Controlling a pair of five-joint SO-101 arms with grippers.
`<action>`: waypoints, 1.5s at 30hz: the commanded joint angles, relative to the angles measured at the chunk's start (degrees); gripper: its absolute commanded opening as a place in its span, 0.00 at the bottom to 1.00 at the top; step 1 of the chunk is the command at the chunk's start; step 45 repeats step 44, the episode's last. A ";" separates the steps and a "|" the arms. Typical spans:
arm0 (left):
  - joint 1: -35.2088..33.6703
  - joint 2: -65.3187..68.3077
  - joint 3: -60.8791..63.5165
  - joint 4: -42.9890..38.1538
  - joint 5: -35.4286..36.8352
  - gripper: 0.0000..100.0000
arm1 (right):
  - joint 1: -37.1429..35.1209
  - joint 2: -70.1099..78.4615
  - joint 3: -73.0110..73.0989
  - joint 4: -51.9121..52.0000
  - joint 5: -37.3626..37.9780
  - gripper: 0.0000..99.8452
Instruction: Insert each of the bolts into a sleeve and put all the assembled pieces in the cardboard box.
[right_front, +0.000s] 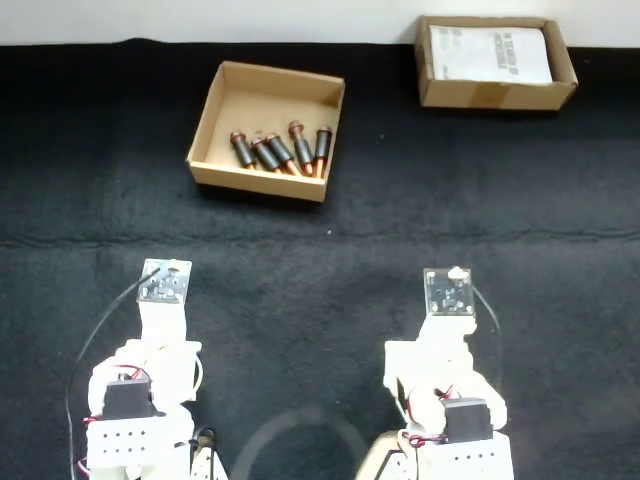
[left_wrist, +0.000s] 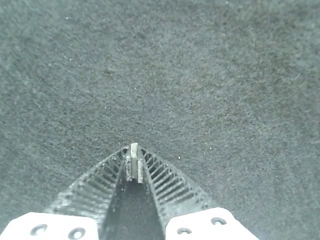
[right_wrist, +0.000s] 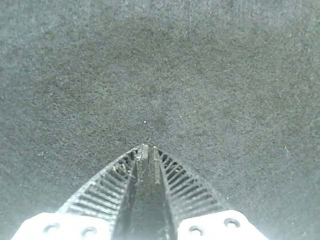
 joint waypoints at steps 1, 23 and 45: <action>-0.57 0.48 -0.57 0.18 -0.53 0.01 | 0.57 0.66 5.85 -0.84 -0.62 0.01; -0.57 0.48 -0.57 0.18 -0.53 0.01 | 0.57 0.66 7.78 -1.80 -0.44 0.01; -0.57 0.48 -0.57 0.18 -0.53 0.01 | 0.57 0.66 7.78 -1.80 -0.44 0.01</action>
